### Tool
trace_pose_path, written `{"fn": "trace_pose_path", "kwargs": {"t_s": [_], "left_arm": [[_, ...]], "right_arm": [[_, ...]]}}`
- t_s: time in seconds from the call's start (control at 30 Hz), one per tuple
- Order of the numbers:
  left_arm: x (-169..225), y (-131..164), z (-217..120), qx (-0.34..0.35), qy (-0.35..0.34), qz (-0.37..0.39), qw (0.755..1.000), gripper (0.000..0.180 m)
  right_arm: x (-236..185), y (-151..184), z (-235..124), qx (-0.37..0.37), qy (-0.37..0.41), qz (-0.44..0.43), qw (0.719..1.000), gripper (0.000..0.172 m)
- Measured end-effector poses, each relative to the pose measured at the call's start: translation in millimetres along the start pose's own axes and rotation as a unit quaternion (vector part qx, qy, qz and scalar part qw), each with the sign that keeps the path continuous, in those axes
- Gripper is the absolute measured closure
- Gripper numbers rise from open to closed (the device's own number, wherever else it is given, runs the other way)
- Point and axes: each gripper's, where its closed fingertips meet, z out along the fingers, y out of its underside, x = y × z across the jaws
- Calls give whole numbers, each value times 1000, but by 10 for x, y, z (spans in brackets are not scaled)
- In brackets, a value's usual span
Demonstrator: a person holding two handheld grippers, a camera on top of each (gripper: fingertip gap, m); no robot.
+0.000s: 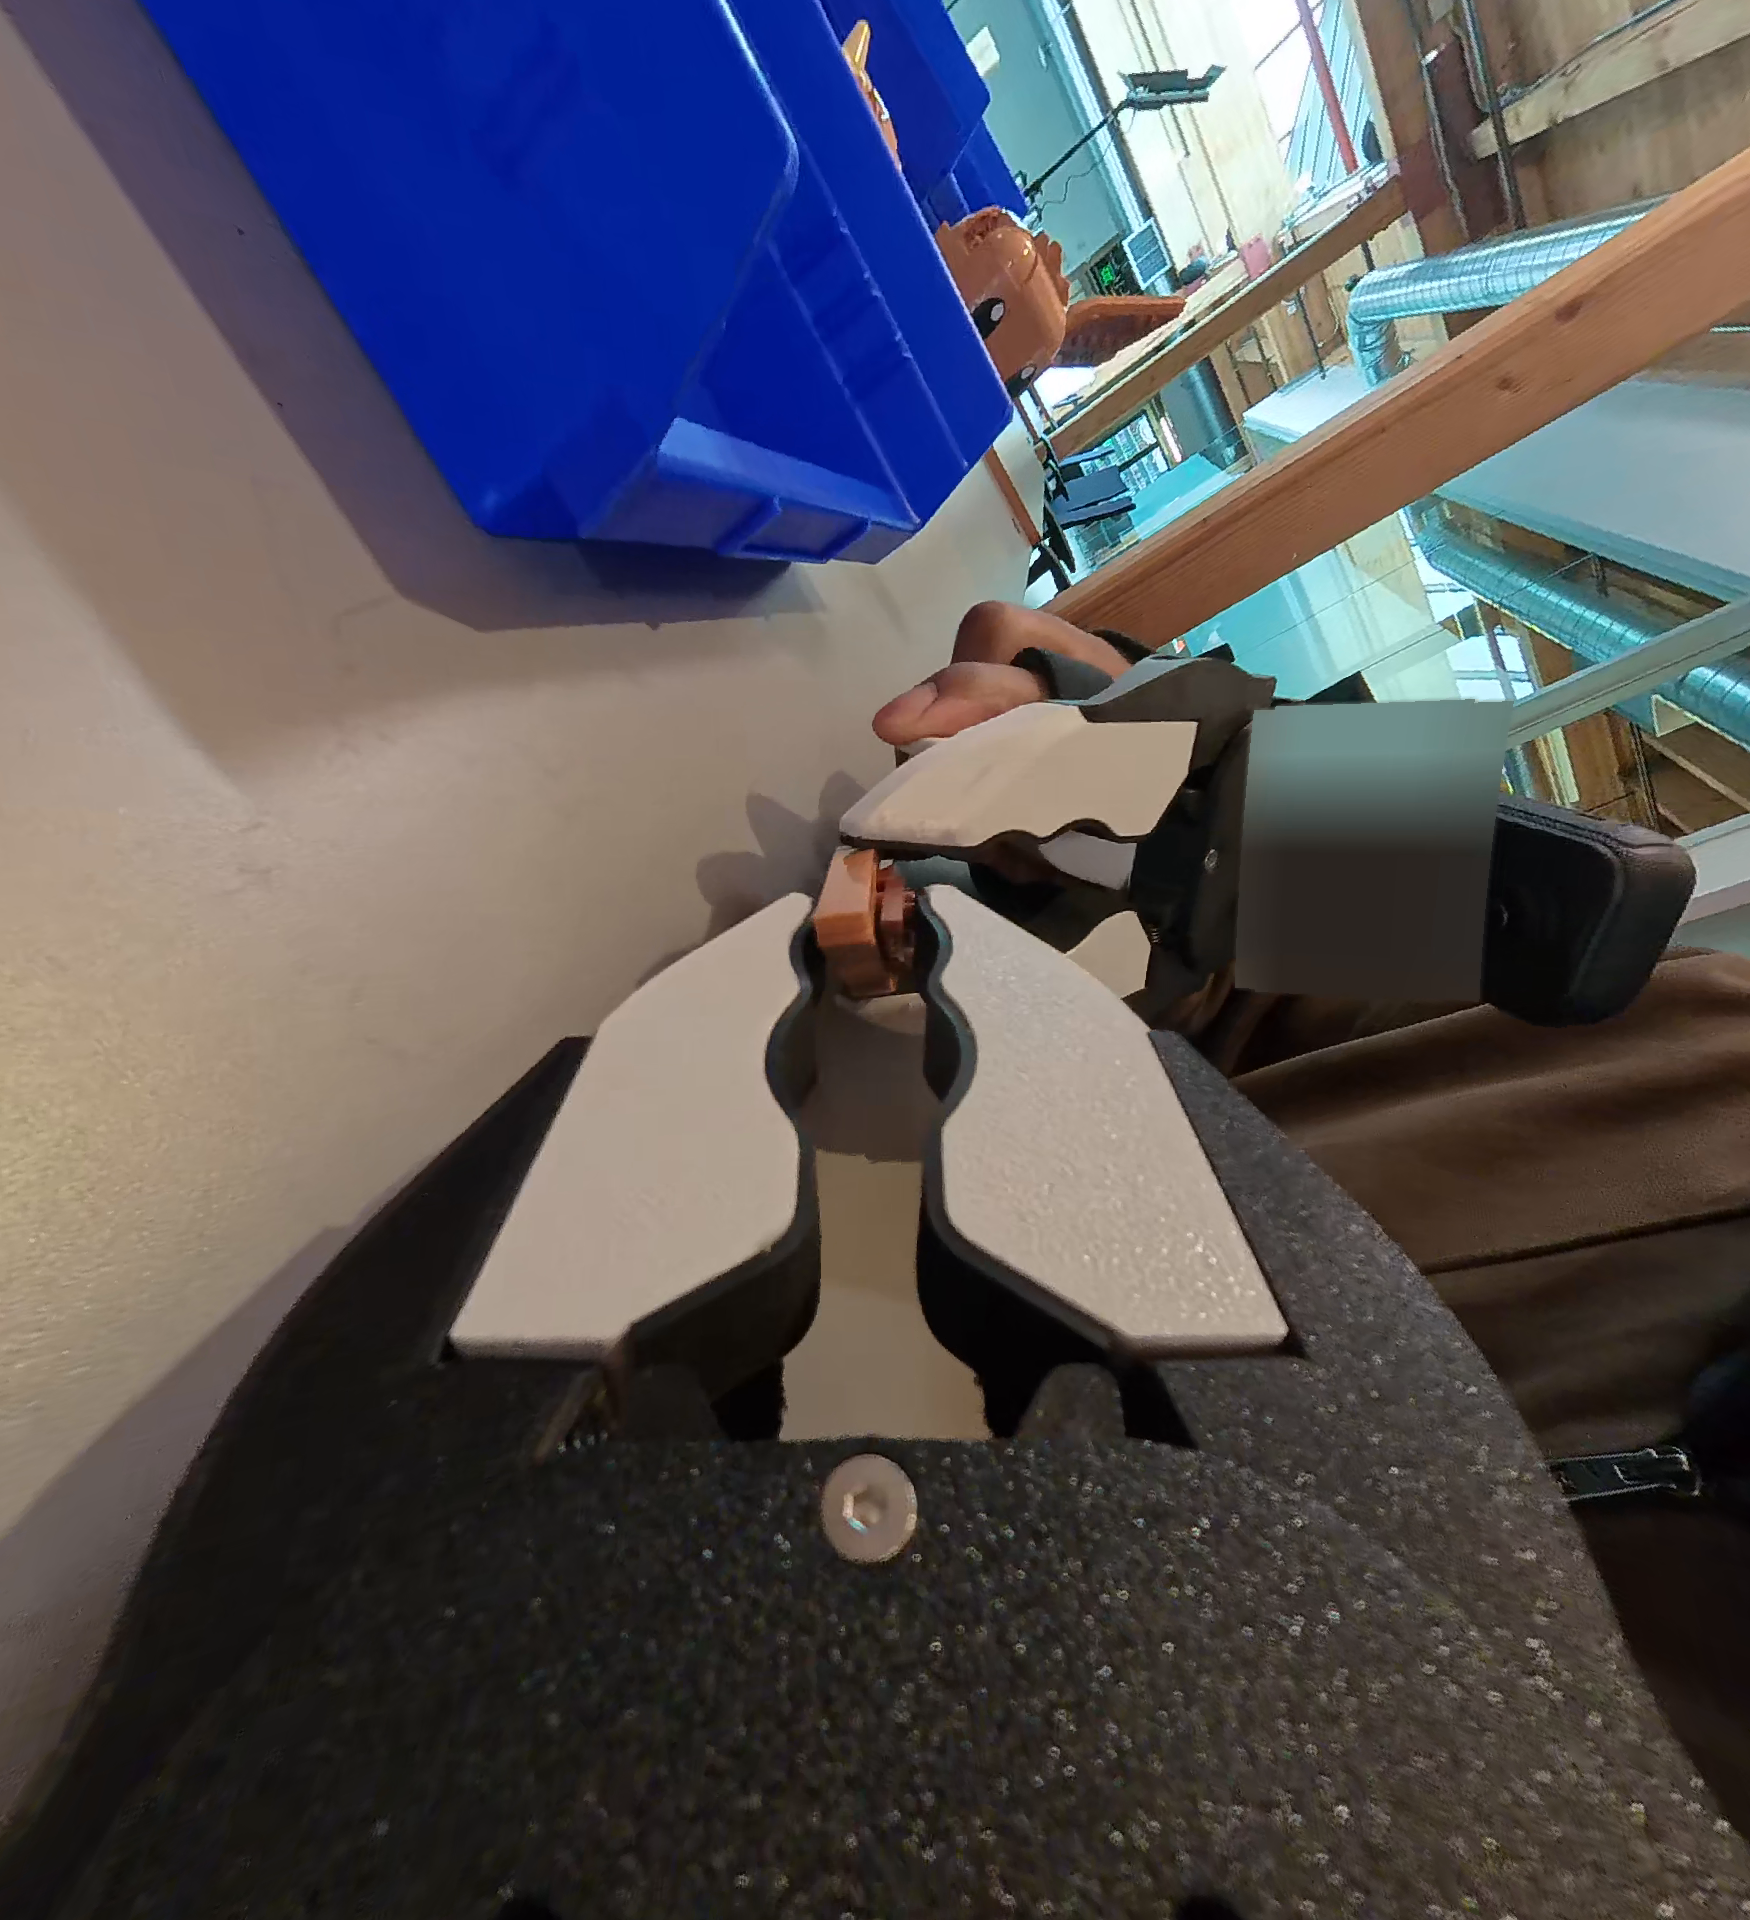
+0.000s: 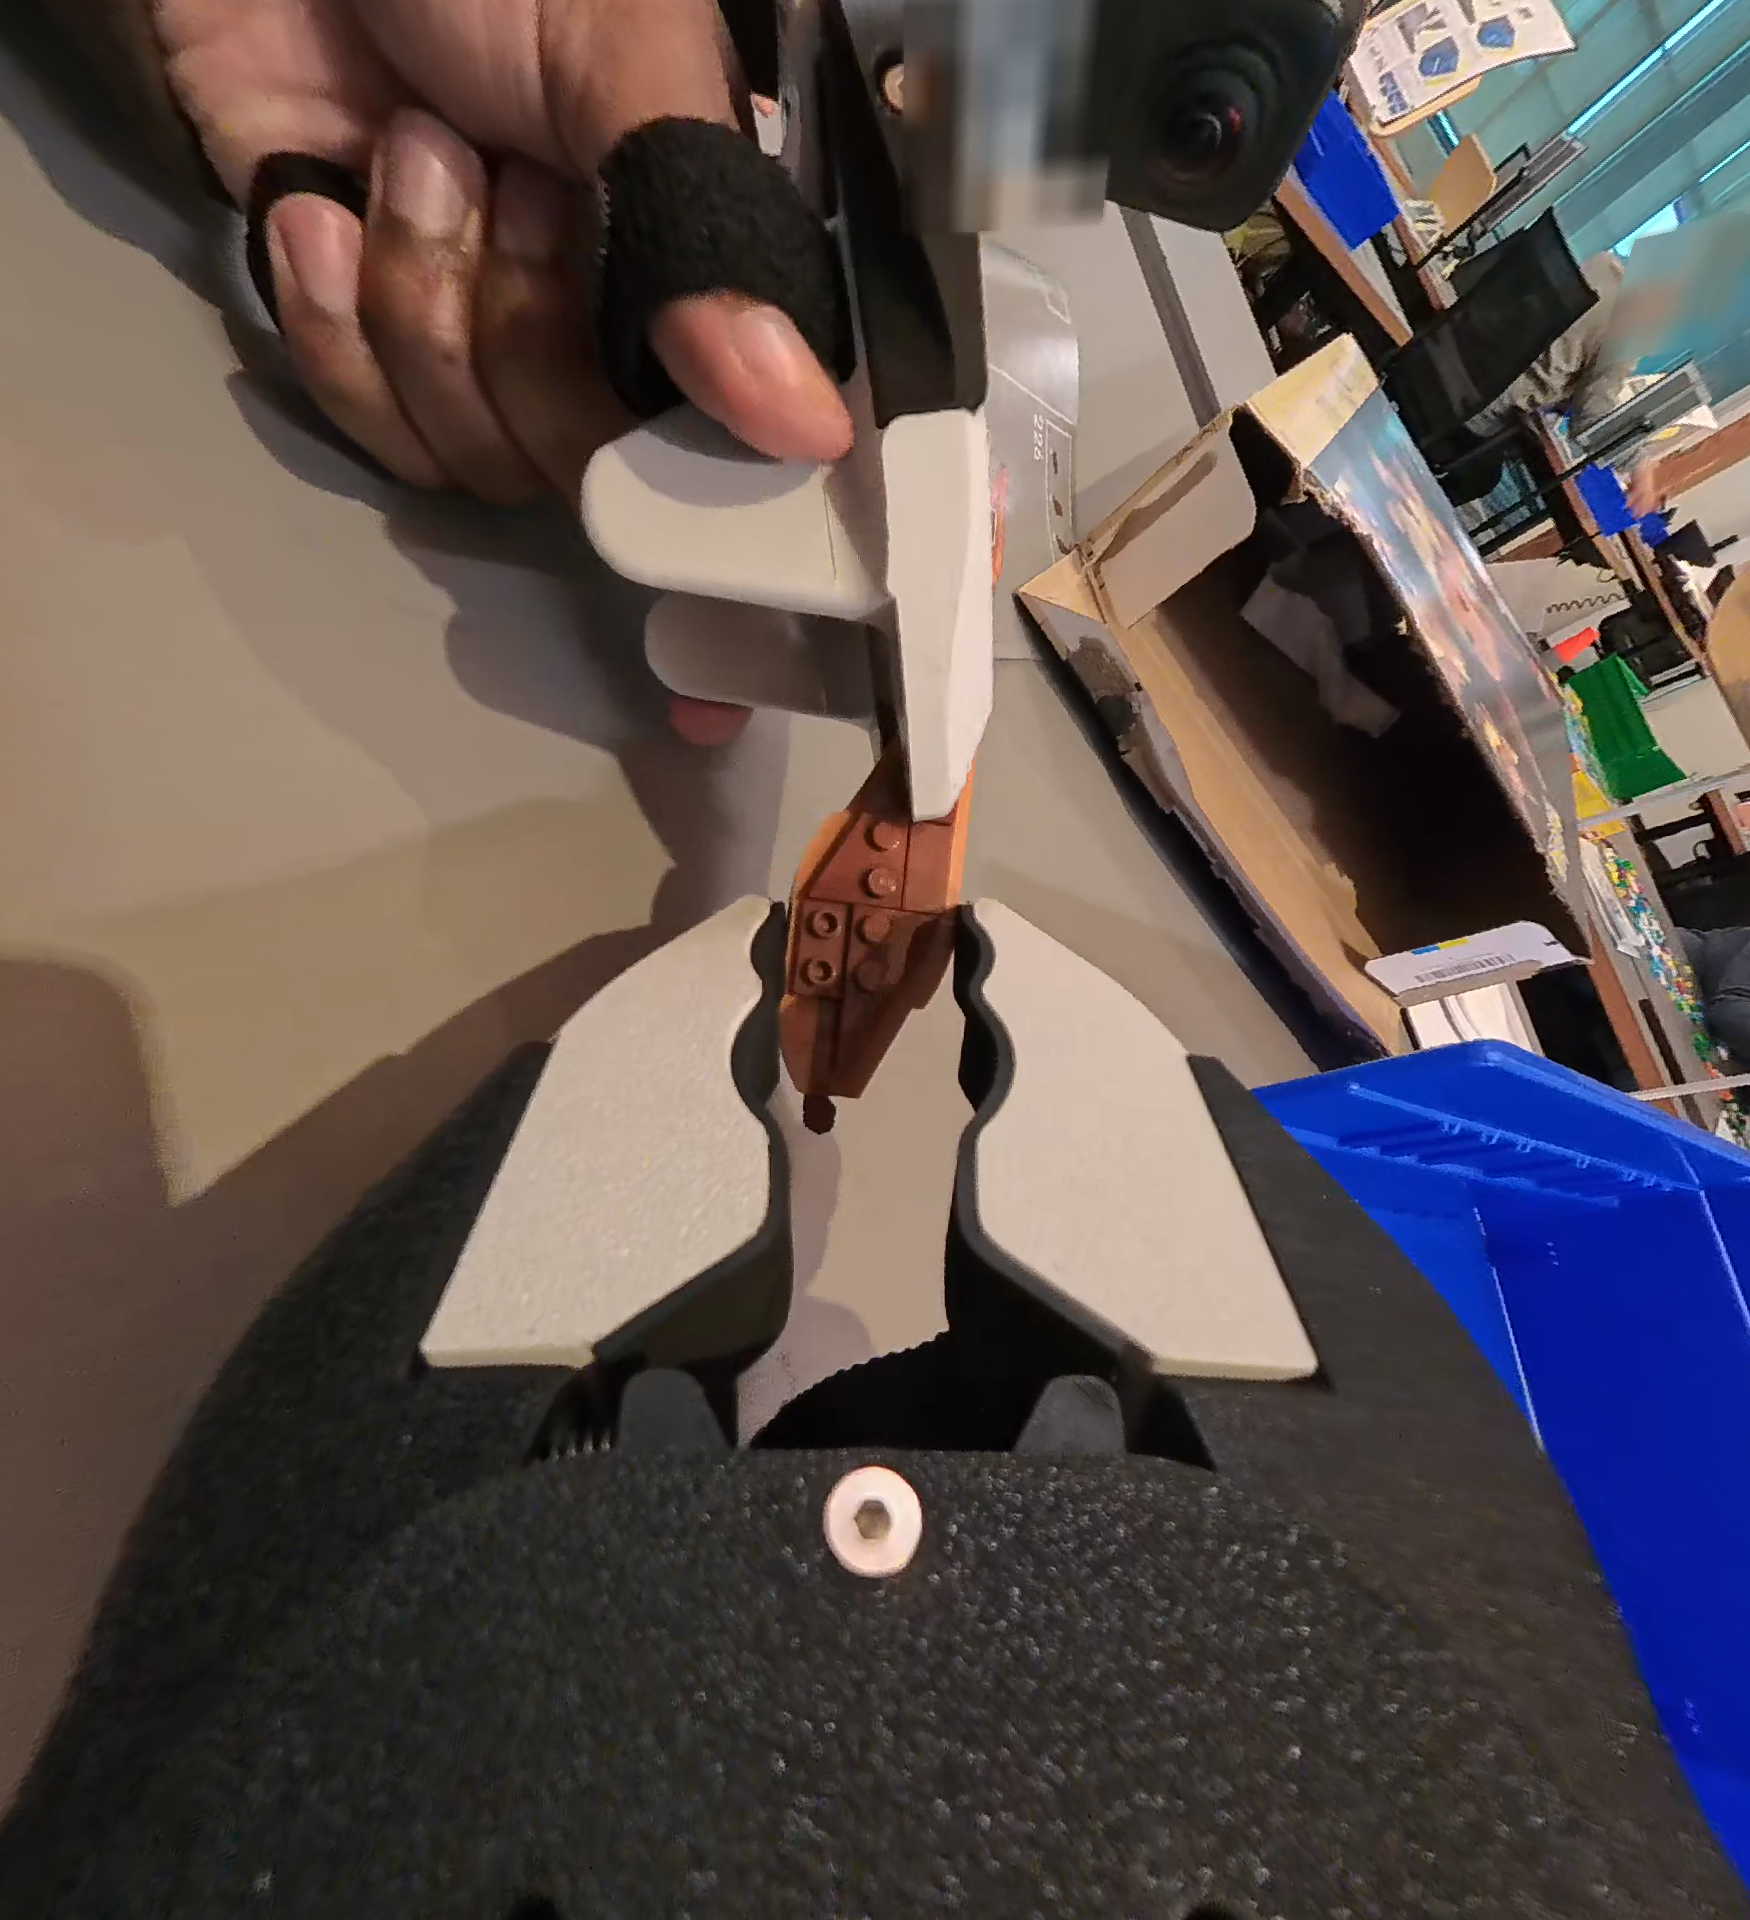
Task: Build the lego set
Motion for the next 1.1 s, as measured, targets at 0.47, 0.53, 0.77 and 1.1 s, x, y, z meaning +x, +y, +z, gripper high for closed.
{"fn": "trace_pose_path", "kwargs": {"t_s": [0.47, 0.53, 0.77, 1.1], "left_arm": [[81, -31, -26, 19, -2, 57, 998, 167], [82, -28, -28, 19, -6, 64, 998, 168], [83, -33, -30, 21, -12, 81, 996, 168], [29, -24, -31, -5, -13, 80, 997, 127]], "right_arm": [[47, -67, -35, -6, 45, -55, 997, 141], [44, -71, -36, -6, 46, -57, 997, 141], [56, -72, -31, -8, 52, -59, 997, 141], [115, -21, -45, 3, 35, -5, 999, 141]]}}
